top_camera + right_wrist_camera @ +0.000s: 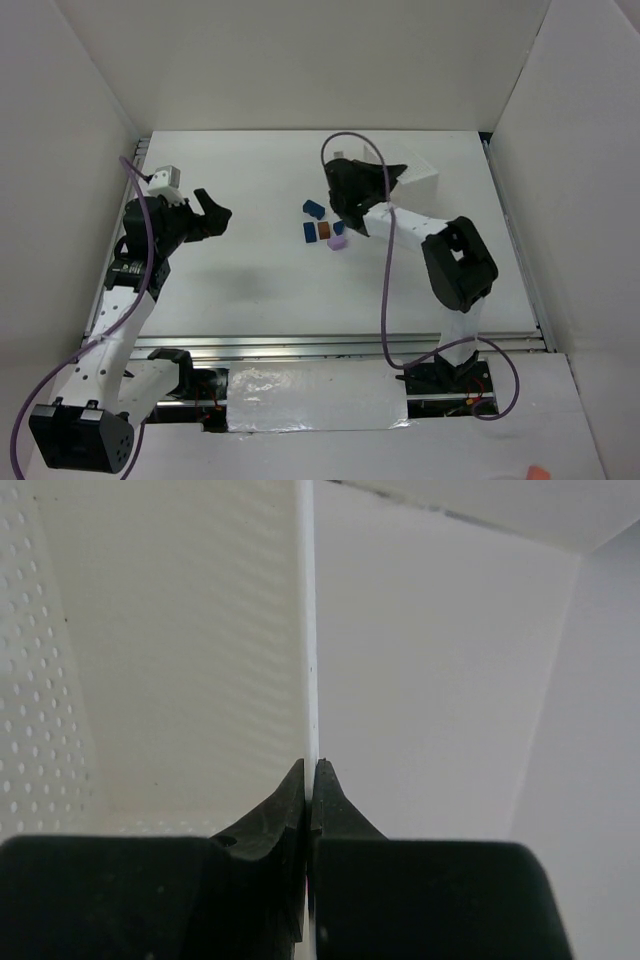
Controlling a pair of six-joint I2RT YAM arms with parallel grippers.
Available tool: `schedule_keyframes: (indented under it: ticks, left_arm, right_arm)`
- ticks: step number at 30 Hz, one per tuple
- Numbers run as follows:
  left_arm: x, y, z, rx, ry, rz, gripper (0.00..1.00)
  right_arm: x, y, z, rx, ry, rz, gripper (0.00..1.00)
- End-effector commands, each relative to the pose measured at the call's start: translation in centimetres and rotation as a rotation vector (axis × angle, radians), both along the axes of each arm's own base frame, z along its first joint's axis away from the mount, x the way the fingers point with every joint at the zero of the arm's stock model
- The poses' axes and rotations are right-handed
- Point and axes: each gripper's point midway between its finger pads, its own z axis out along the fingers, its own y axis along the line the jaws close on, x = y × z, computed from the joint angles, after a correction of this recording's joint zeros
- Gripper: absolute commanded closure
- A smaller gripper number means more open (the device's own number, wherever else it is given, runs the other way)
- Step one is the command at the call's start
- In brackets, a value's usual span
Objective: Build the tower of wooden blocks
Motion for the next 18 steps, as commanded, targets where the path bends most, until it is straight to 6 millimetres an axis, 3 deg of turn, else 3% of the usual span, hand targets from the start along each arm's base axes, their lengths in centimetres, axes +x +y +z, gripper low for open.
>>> schedule_keyframes:
  ticks: [1,2,4,5,8,12,14,15,18]
  left_arm:
    - [0.8,-0.1,2.4,-0.005,-0.076,0.001,0.01]
    - [0.9,-0.2,2.6,-0.011,-0.081,-0.001,0.01]
    - [1.2,-0.3,2.6,-0.018,-0.081,-0.005,0.01]
    - [1.3,-0.5,2.8,-0.029,-0.085,-0.014,0.01]
    - [1.9,-0.6,3.1,-0.040,-0.080,-0.011,0.01]
    - [2.5,-0.3,2.7,-0.022,-0.042,-0.001,0.01]
    - [2.7,-0.5,2.5,-0.018,-0.046,-0.012,0.01]
    - [2.8,-0.5,2.4,-0.020,-0.044,-0.013,0.01]
    - [2.8,-0.7,2.1,-0.014,-0.037,-0.026,0.01]
  right_arm:
    - [-0.2,-2.8,5.8,0.315,-0.221,0.009,1.00]
    - [0.9,-3.0,5.5,0.495,-0.274,0.038,1.00]
    - [0.4,-4.2,3.4,0.638,-0.162,0.013,1.00]
    - [1.6,-4.5,3.1,0.897,-0.205,0.006,1.00]
    - [1.4,-7.4,1.1,1.233,-0.200,-0.092,1.00]
    - [0.4,-10.8,-0.7,1.454,-0.171,-0.079,1.00]
    - [0.3,-11.4,-1.1,1.518,-0.142,-0.037,1.00]
    - [0.3,-13.0,-1.5,1.575,-0.119,-0.013,1.00]
    - [0.2,-15.3,-3.2,1.588,-0.069,0.024,1.00]
